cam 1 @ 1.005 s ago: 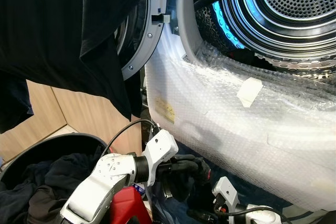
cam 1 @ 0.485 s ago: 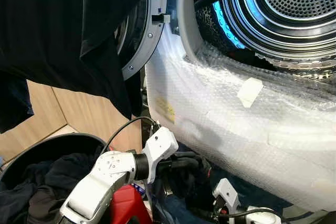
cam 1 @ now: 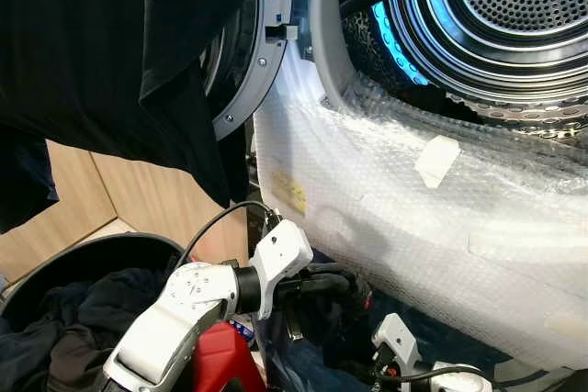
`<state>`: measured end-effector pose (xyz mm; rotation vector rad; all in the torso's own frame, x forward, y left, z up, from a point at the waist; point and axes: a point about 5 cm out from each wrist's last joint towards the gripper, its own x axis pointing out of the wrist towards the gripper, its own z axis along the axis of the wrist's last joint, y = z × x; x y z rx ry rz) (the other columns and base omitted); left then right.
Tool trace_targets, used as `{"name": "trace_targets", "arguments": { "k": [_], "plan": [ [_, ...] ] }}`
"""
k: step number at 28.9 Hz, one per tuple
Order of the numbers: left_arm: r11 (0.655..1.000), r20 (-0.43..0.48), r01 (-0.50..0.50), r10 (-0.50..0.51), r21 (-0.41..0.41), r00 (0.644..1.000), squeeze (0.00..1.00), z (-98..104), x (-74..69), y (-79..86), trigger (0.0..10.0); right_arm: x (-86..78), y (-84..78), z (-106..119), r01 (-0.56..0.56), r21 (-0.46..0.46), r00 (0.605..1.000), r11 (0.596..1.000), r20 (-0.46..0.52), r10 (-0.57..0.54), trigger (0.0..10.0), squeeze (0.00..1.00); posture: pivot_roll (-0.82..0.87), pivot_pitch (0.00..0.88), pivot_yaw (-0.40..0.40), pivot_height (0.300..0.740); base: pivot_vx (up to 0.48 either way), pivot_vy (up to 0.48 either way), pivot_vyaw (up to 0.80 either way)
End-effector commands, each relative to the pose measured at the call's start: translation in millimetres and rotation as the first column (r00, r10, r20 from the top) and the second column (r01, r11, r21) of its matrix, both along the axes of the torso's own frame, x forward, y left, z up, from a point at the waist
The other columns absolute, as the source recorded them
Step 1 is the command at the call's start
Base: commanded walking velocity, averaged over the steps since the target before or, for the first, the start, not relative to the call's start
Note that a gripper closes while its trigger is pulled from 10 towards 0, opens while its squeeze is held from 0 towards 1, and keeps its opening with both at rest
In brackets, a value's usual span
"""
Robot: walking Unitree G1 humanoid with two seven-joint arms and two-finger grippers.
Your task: Clothes washing
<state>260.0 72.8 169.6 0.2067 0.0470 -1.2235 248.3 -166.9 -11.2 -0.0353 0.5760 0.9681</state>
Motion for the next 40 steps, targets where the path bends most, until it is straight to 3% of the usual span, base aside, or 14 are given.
{"name": "trace_targets", "arguments": {
  "k": [1, 17, 18, 19, 20, 23, 29, 31, 35, 37, 38, 40],
  "plan": [
    [1.0, 0.02, 0.006, -0.005, -0.011, 1.0, 0.0, 8.2, 0.5, 0.4, 0.0, 2.4, -2.4, 1.7, 0.011, -0.003, 1.0, 1.0, 0.009, -0.011, 0.0, 0.0, 0.05, 0.0, -0.041, 0.74, 0.0, 0.0, 0.0],
    [0.995, 0.032, -0.094, 0.094, -0.018, 0.995, 0.0, 7.4, 0.8, 9.6, 0.0, 5.6, -9.4, 5.3, 0.068, -0.003, 0.996, 0.998, 0.053, -0.068, 0.0, 0.0, 0.05, 0.0, -0.039, 0.74, 0.0, 0.0, 0.0],
    [0.994, 0.024, -0.113, 0.113, -0.01, 0.993, 0.0, 5.7, 1.1, 11.0, 4.8, 6.3, -10.5, 6.0, 0.076, -0.005, 0.995, 0.997, 0.061, -0.075, 0.0, 0.0, 0.05, 0.0, -0.039, 0.74, 0.0, 0.0, 0.0],
    [0.992, 0.026, -0.126, 0.126, -0.004, 0.992, 0.85, 4.6, 1.4, 12.3, 10.0, 6.9, -11.3, 6.7, 0.081, -0.003, 0.995, 0.997, 0.066, -0.081, 0.0, 0.0, 0.05, 0.0, -0.039, 0.74, 0.0, 0.0, 0.0],
    [0.99, 0.027, -0.139, 0.139, 0.0, 0.99, 1.0, 3.6, 1.8, 13.6, 10.0, 7.6, -12.0, 7.6, 0.086, 0.001, 0.994, 0.996, 0.071, -0.086, 0.0, 0.0, 0.05, 0.0, -0.039, 0.74, 0.0, 0.0, 0.0],
    [0.97, 0.047, -0.242, 0.24, 0.025, 0.97, 1.0, -1.7, 7.3, 24.2, 10.0, 14.1, -18.1, 16.3, 0.127, 0.038, 0.985, 0.991, 0.111, -0.131, 0.0, 0.0, 0.05, 0.0, -0.037, 0.74, 0.0, 0.0, 0.0],
    [0.943, 0.047, -0.334, 0.334, 0.0, 0.941, 1.0, -0.7, 9.3, 35.1, 10.0, 21.0, -34.7, 25.8, 0.188, 0.016, 0.967, 0.982, 0.171, -0.188, 0.0, 0.0, 0.05, 0.0, -0.034, 0.74, 0.0, 0.0, 0.0],
    [0.919, 0.063, -0.393, 0.392, 0.011, 0.918, 1.0, -3.2, 11.7, 41.8, 10.0, 23.4, -43.1, 30.1, 0.216, 0.023, 0.959, 0.976, 0.181, -0.217, 0.0, 0.0, 0.05, 0.0, -0.034, 0.74, 0.0, 0.0, 0.0],
    [0.885, 0.077, -0.465, 0.464, 0.0, 0.883, 1.0, -3.6, 14.9, 48.7, 10.0, 22.7, -47.8, 35.0, 0.187, 0.04, 0.964, 0.981, 0.185, -0.191, 0.0, 0.0, 0.05, 0.0, -0.033, 0.74, 0.0, 0.0, 0.0],
    [0.857, 0.079, -0.514, 0.516, -0.041, 0.853, 1.0, 0.2, 16.1, 52.1, 10.0, 24.4, -51.1, 40.1, 0.182, 0.051, 0.961, 0.982, 0.201, -0.189, 0.0, 0.0, 0.05, 0.0, -0.03, 0.74, 0.0, 0.0, 0.0],
    [0.825, 0.086, -0.561, 0.565, -0.071, 0.821, 1.0, 2.5, 17.5, 55.3, 10.0, 26.3, -52.7, 43.6, 0.187, 0.059, 0.957, 0.981, 0.216, -0.195, 0.0, 0.0, 0.04, 0.0, -0.027, 0.74, 0.0, 0.0, 0.0],
    [0.728, 0.093, -0.672, 0.684, -0.136, 0.723, 1.0, 5.3, 20.4, 64.8, 10.0, 29.1, -53.9, 49.7, 0.185, 0.086, 0.951, 0.979, 0.236, -0.201, 0.0, 0.0, 0.04, 0.0, -0.023, 0.74, 0.0, 0.0, 0.0]
  ]
}}
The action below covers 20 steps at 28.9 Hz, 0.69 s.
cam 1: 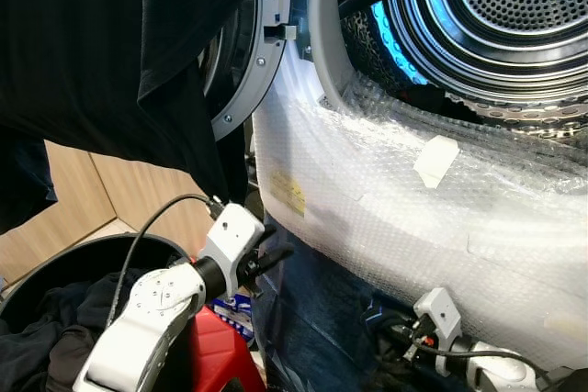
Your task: Clothes washing
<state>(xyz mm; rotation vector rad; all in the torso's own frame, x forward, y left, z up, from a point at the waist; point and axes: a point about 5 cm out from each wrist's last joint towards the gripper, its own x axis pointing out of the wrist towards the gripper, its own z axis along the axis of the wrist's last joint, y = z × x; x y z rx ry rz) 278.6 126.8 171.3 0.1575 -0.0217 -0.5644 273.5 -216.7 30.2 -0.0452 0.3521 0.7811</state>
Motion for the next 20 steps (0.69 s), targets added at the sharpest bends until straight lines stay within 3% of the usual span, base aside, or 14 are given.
{"name": "trace_targets", "arguments": {
  "k": [1, 2, 3, 4, 5, 8, 10, 11, 14, 16, 19, 20],
  "plan": [
    [0.987, 0.052, -0.157, 0.158, -0.009, 0.986, 1.0, 3.0, 1.8, 15.3, 10.0, 3.5, -2.7, 9.8, -0.011, 0.031, 0.999, 0.999, 0.034, 0.01, 0.0, 0.0, 0.04, 0.0, -0.024, 0.74, 0.0, 0.0, 0.0],
    [0.969, 0.07, -0.246, 0.246, -0.017, 0.967, 0.44, 0.6, -0.2, 22.3, 10.0, 1.5, 0.1, 11.5, -0.05, 0.048, 0.998, 0.998, 0.035, 0.048, 0.0, 0.0, 0.04, 0.0, -0.024, 0.74, 0.0, 0.0, 0.0],
    [0.965, 0.074, -0.263, 0.264, -0.02, 0.962, 0.44, -0.1, -1.2, 23.7, 10.0, 0.6, 0.9, 11.6, -0.061, 0.051, 0.998, 0.997, 0.033, 0.059, 0.0, 0.0, 0.05, 0.0, -0.024, 0.74, 0.0, 0.0, 0.0],
    [0.956, 0.078, -0.292, 0.293, -0.022, 0.953, 0.0, -2.5, -3.8, 26.2, 10.0, -1.1, 2.6, 12.2, -0.082, 0.056, 0.996, 0.995, 0.033, 0.08, 0.0, 0.0, 0.05, 0.0, -0.023, 0.74, 0.0, 0.0, 0.0],
    [0.951, 0.081, -0.31, 0.31, -0.023, 0.947, 0.0, -4.2, -5.7, 27.8, 10.0, -2.4, 3.7, 12.6, -0.096, 0.059, 0.995, 0.994, 0.033, 0.094, 0.0, 0.0, 0.05, 0.0, -0.022, 0.74, 0.0, 0.0, 0.0],
    [0.855, 0.079, -0.518, 0.519, -0.042, 0.851, 0.0, -22.0, -16.9, 48.9, 10.0, -9.5, 13.0, 22.7, -0.183, 0.101, 0.982, 0.978, 0.062, 0.177, 0.0, 0.0, 0.05, 0.0, -0.021, 0.74, 0.0, 0.0, 0.0],
    [0.838, 0.08, -0.545, 0.546, -0.035, 0.834, 0.0, -25.3, -18.5, 51.5, 10.0, -10.6, 14.8, 26.1, -0.197, 0.12, 0.98, 0.973, 0.068, 0.189, 0.0, 0.0, 0.05, 0.0, -0.021, 0.74, 0.0, 0.0, 0.0],
    [0.798, 0.07, -0.602, 0.603, -0.039, 0.795, 0.0, -30.2, -21.4, 57.8, 10.0, -13.5, 17.9, 34.9, -0.229, 0.153, 0.972, 0.961, 0.087, 0.218, 0.0, 0.0, 0.05, 0.0, -0.02, 0.74, 0.0, 0.0, 0.0],
    [0.725, 0.095, -0.687, 0.688, -0.043, 0.72, 0.0, -31.5, -26.1, 71.3, 10.0, -23.0, 24.8, 51.0, -0.328, 0.14, 0.942, 0.934, 0.127, 0.311, 0.0, 0.0, 0.05, 0.0, -0.019, 0.74, 0.0, 0.0, 0.0],
    [0.71, 0.108, -0.702, 0.703, -0.051, 0.703, 0.0, -30.8, -27.7, 74.4, 10.0, -26.4, 27.3, 56.1, -0.349, 0.148, 0.934, 0.925, 0.135, 0.331, 0.0, 0.0, 0.05, 0.0, -0.019, 0.74, 0.0, 0.0, 0.0],
    [0.647, 0.129, -0.762, 0.758, -0.028, 0.639, 0.0, -33.2, -29.3, 91.7, 10.0, -34.8, 46.7, 89.6, -0.465, 0.197, 0.877, 0.863, 0.235, 0.419, 0.0, 0.0, 0.05, 0.0, -0.017, 0.74, 0.0, 0.0, 0.0],
    [0.644, 0.13, -0.764, 0.76, -0.025, 0.636, 0.0, -33.8, -29.0, 93.0, 10.0, -35.9, 50.3, 95.4, -0.488, 0.204, 0.864, 0.849, 0.253, 0.436, 0.0, 0.0, 0.05, 0.0, -0.017, 0.74, 0.0, 0.0, 0.0]
  ]
}}
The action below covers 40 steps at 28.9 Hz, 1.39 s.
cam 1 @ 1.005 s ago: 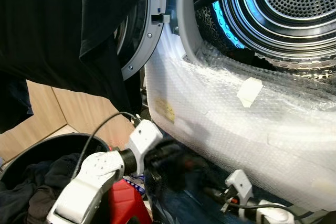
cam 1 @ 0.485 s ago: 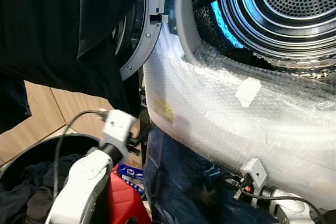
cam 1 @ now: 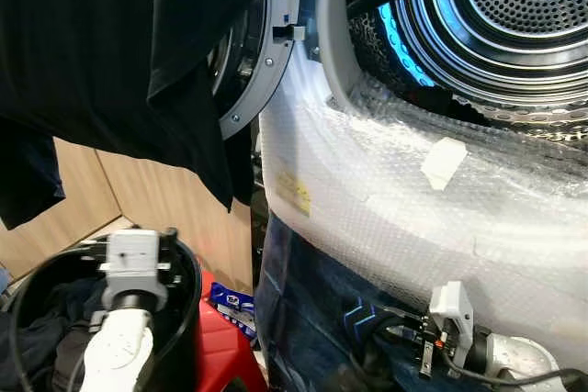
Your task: Clothes washing
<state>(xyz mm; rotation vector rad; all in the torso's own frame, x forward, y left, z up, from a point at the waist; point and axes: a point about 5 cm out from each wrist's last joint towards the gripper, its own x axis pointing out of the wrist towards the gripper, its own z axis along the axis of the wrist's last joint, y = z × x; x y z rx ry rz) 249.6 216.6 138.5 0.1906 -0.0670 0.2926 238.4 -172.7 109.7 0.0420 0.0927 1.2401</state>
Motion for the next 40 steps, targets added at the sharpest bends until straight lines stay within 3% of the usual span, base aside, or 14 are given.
{"name": "trace_targets", "arguments": {
  "k": [1, 2, 4, 8, 12, 15, 16, 20, 29, 32, 33, 35, 38, 40],
  "plan": [
    [0.999, 0.002, -0.024, 0.024, 0.03, 1.0, 0.0, -1.2, 0.4, 3.7, 10.0, -1.6, 10.5, 25.3, -0.078, 0.058, 0.995, 0.995, 0.061, 0.074, 0.0, 0.0, 0.05, 0.0, -0.013, 0.74, 0.0, 0.0, 0.0],
    [0.999, 0.005, -0.024, 0.023, 0.032, 1.0, 0.0, -1.4, 1.2, 3.8, 10.0, -1.3, 16.9, 45.8, -0.121, 0.113, 0.988, 0.986, 0.112, 0.108, 0.0, 0.0, 0.05, 0.0, -0.011, 0.74, 0.0, 0.0, 0.0],
    [0.999, 0.007, -0.022, 0.022, 0.03, 1.0, 0.0, -1.7, 1.9, 3.2, 10.0, 1.2, 20.4, 63.1, -0.135, 0.149, 0.98, 0.98, 0.163, 0.11, 0.0, 0.0, 0.05, 0.0, -0.011, 0.74, 0.0, 0.0, 0.0],
    [0.999, -0.004, 0.014, -0.014, 0.039, 1.0, 0.0, -7.9, 1.7, -4.4, 10.0, 3.1, 26.6, 124.3, -0.218, 0.244, 0.938, 0.945, 0.321, 0.133, 0.0, 0.0, 0.04, 0.0, -0.011, 0.74, 0.0, 0.0, 0.0],
    [1.0, -0.015, 0.019, -0.019, 0.021, 1.0, 0.0, -13.5, -1.2, -8.4, 10.0, 16.3, 21.0, 174.5, -0.22, 0.346, 0.901, 0.912, 0.43, 0.054, 0.0, 0.0, 0.05, 0.0, -0.02, 0.74, 0.0, 0.0, 0.0],
    [0.999, -0.025, 0.048, -0.047, 0.019, 0.999, 0.0, -16.4, 0.0, -13.6, 10.0, 26.7, 17.9, 189.8, -0.216, 0.389, 0.897, 0.896, 0.442, 0.024, 0.0, 0.0, 0.05, 0.0, -0.022, 0.74, 0.0, 0.0, 0.0],
    [0.998, -0.023, 0.058, -0.057, 0.009, 0.998, 0.0, -16.7, 1.2, -17.0, 10.0, 39.3, 15.3, 200.8, -0.171, 0.398, 0.889, 0.901, 0.456, -0.033, 0.0, 0.0, 0.05, 0.0, -0.023, 0.74, 0.0, 0.0, 0.0],
    [0.998, -0.02, 0.067, -0.067, 0.004, 0.998, 0.0, -17.0, 2.8, -19.8, 10.0, 55.7, 12.4, 216.5, -0.107, 0.401, 0.88, 0.91, 0.463, -0.101, 0.0, 0.0, 0.05, 0.0, -0.024, 0.74, 0.0, 0.0, 0.0],
    [0.994, -0.038, 0.103, -0.104, -0.023, 0.994, 0.0, -21.3, 7.5, -26.6, 10.0, 98.1, -5.2, 276.7, -0.032, 0.508, 0.847, 0.861, 0.471, -0.246, 0.0, 0.0, 0.05, 0.0, -0.03, 0.74, 0.0, 0.0, 0.0],
    [0.994, -0.034, 0.103, -0.104, -0.031, 0.994, 0.0, -21.1, 7.9, -28.3, 10.0, 123.3, -18.3, 294.6, 0.15, 0.548, 0.824, 0.823, 0.39, -0.41, 0.0, 0.0, 0.05, 0.0, -0.03, 0.74, 0.0, 0.0, 0.0],
    [0.993, -0.044, 0.108, -0.11, -0.044, 0.993, 0.0, -22.8, 7.7, -29.6, 10.0, 135.7, -27.5, 302.9, 0.309, 0.553, 0.777, 0.773, 0.321, -0.541, 0.0, 0.0, 0.05, 0.0, -0.028, 0.74, 0.0, 0.0, 0.0],
    [0.993, -0.052, 0.11, -0.113, -0.052, 0.992, 0.0, -24.0, 7.6, -30.2, 10.0, 140.6, -32.5, 306.8, 0.388, 0.548, 0.742, 0.741, 0.291, -0.604, 0.0, 0.0, 0.05, 0.0, -0.028, 0.74, 0.0, 0.0, 0.0],
    [0.991, -0.04, 0.119, -0.122, -0.063, 0.992, 0.0, -20.4, 8.6, -33.2, 10.0, 148.5, -48.7, 319.8, 0.578, 0.508, 0.644, 0.639, 0.196, -0.739, 0.0, 0.0, 0.05, 0.0, -0.031, 0.74, 0.0, 0.0, 0.0],
    [0.99, -0.039, 0.128, -0.13, -0.064, 0.991, 0.0, -20.2, 8.7, -34.9, 10.0, 150.7, -62.0, 323.5, 0.705, 0.479, 0.515, 0.523, 0.161, -0.842, 0.0, 0.0, 0.05, 0.0, -0.031, 0.74, 0.0, 0.0, 0.0]
  ]
}}
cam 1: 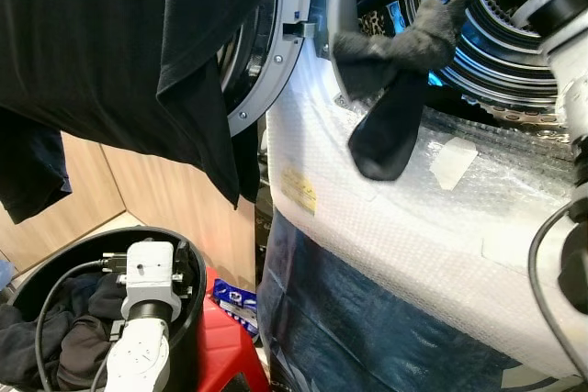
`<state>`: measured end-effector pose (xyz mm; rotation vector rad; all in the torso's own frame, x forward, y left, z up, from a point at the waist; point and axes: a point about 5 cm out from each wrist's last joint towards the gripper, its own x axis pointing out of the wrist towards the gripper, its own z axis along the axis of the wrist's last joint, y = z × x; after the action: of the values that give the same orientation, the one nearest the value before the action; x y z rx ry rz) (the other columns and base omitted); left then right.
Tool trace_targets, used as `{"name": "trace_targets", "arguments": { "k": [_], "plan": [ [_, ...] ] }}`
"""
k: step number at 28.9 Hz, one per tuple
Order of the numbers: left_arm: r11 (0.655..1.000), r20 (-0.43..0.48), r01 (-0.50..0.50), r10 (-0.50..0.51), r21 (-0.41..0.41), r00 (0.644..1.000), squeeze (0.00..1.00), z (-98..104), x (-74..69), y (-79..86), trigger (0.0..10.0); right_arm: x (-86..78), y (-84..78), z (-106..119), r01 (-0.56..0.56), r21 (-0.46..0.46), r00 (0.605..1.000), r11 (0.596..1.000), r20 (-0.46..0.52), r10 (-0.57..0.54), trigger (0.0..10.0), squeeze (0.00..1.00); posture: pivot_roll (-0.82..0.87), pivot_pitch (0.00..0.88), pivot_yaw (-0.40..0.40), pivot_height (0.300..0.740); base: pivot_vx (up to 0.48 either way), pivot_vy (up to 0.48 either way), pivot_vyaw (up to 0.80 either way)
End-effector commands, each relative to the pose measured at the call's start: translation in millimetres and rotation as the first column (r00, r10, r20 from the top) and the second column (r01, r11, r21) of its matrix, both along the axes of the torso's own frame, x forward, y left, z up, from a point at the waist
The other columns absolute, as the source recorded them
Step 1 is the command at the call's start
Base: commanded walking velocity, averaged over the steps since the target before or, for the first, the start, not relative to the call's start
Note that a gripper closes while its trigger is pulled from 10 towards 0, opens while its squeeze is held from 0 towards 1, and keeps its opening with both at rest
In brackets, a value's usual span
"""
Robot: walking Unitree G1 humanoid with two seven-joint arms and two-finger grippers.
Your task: Clothes washing
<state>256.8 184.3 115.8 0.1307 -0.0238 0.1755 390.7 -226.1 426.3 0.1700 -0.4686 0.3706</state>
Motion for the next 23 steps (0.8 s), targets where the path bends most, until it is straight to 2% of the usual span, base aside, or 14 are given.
{"name": "trace_targets", "arguments": {
  "k": [1, 3, 4, 5, 7, 13, 14, 15, 16, 18, 19, 21, 22, 23],
  "plan": [
    [1.0, -0.001, 0.014, -0.014, -0.003, 1.0, 0.0, 1.4, 1.2, -3.3, 10.0, -1.3, -18.3, 8.7, 0.207, 0.03, 0.978, 0.978, -0.037, -0.206, 0.0, 0.0, 0.05, 0.0, -0.031, 0.74, 0.0, 0.0, 0.0],
    [1.0, -0.003, 0.013, -0.013, -0.007, 1.0, 0.0, 0.2, 0.8, -4.2, 10.0, -3.7, -34.3, 12.1, 0.378, 0.066, 0.925, 0.923, -0.075, -0.374, 0.0, 0.0, 0.04, 0.0, -0.033, 0.74, 0.0, 0.0, 0.0],
    [1.0, -0.003, 0.012, -0.012, -0.009, 1.0, 0.0, -0.2, 0.5, -5.1, 10.0, -8.2, -48.5, 15.4, 0.507, 0.096, 0.861, 0.856, -0.096, -0.5, 0.0, 0.0, 0.05, 0.0, -0.038, 0.74, 0.0, 0.0, 0.0],
    [1.0, -0.003, 0.012, -0.012, -0.009, 1.0, 0.0, -0.2, 0.5, -5.4, 10.0, -10.1, -53.7, 16.4, 0.549, 0.113, 0.835, 0.828, -0.106, -0.539, 0.0, 0.0, 0.05, 0.0, -0.038, 0.74, 0.0, 0.0, 0.0],
    [1.0, 0.002, 0.008, -0.008, 0.005, 1.0, 0.0, 0.4, 0.7, -4.7, 10.0, -17.9, -68.4, 21.2, 0.666, 0.161, 0.745, 0.728, -0.102, -0.659, 0.0, 0.0, 0.05, 0.0, -0.041, 0.74, 0.0, 0.0, 0.0],
    [1.0, 0.023, -0.012, 0.012, 0.012, 1.0, 0.0, 6.3, 2.3, 1.8, 10.0, -16.4, -70.5, 14.2, 0.707, 0.193, 0.706, 0.68, -0.127, -0.697, 0.0, 0.0, 0.08, 0.0, -0.048, 0.74, 0.0, 0.0, 0.0],
    [1.0, 0.021, -0.014, 0.014, 0.013, 1.0, 0.0, 5.8, 1.8, 1.7, 10.0, -13.5, -68.1, 9.9, 0.7, 0.173, 0.714, 0.693, -0.139, -0.687, 0.0, 0.0, 0.09, 0.0, -0.055, 0.74, 0.0, 0.0, 0.0],
    [1.0, 0.019, -0.019, 0.019, 0.012, 1.0, 0.0, 5.0, 1.0, 1.0, 10.0, -8.5, -63.4, 1.9, 0.692, 0.125, 0.721, 0.711, -0.155, -0.675, 3.2, 0.0, 0.1, 0.0, -0.064, 0.74, 0.0, 0.0, 0.0],
    [1.0, 0.019, -0.021, 0.021, 0.009, 1.0, 0.0, 4.6, 0.5, 0.4, 10.0, -4.5, -58.7, -3.6, 0.682, 0.07, 0.729, 0.728, -0.157, -0.667, 10.0, 0.0, 0.1, 0.0, -0.07, 0.74, 0.0, 0.0, 0.0],
    [1.0, 0.015, -0.014, 0.014, 0.012, 1.0, 0.0, 2.9, -0.4, -2.2, 10.0, 4.9, -47.8, -20.7, 0.645, 0.005, 0.751, 0.765, -0.193, -0.632, 10.0, 0.0, 0.1, 0.0, -0.081, 0.74, 0.0, 0.0, 0.0],
    [1.0, 0.015, -0.014, 0.014, 0.012, 1.0, 0.0, 2.9, -0.4, -2.2, 10.0, 4.9, -47.8, -20.7, 0.645, 0.005, 0.751, 0.765, -0.193, -0.632, 10.0, 0.0, 0.1, 0.0, -0.081, 0.74, 0.0, 0.0, 0.0],
    [0.999, 0.021, -0.031, 0.03, 0.012, 0.999, 0.0, 4.0, -0.6, 0.0, 10.0, 11.3, -41.3, -37.0, 0.631, -0.093, 0.743, 0.77, -0.212, -0.635, 10.0, 0.0, 0.12, 0.0, -0.092, 0.74, 0.0, 0.0, 0.0],
    [0.999, 0.022, -0.034, 0.034, 0.013, 0.999, 0.0, 4.4, -0.4, 0.8, 10.0, 12.6, -39.8, -40.6, 0.625, -0.107, 0.744, 0.773, -0.218, -0.632, 10.0, 0.0, 0.12, 0.0, -0.095, 0.74, 0.0, 0.0, 0.0],
    [0.999, 0.023, -0.038, 0.038, 0.013, 0.999, 0.0, 4.9, -0.3, 1.9, 10.0, 14.1, -37.5, -44.2, 0.615, -0.132, 0.747, 0.777, -0.22, -0.628, 10.0, 1.0, 0.12, 0.0, -0.097, 0.74, 0.0, 0.0, 0.0]
  ]
}}
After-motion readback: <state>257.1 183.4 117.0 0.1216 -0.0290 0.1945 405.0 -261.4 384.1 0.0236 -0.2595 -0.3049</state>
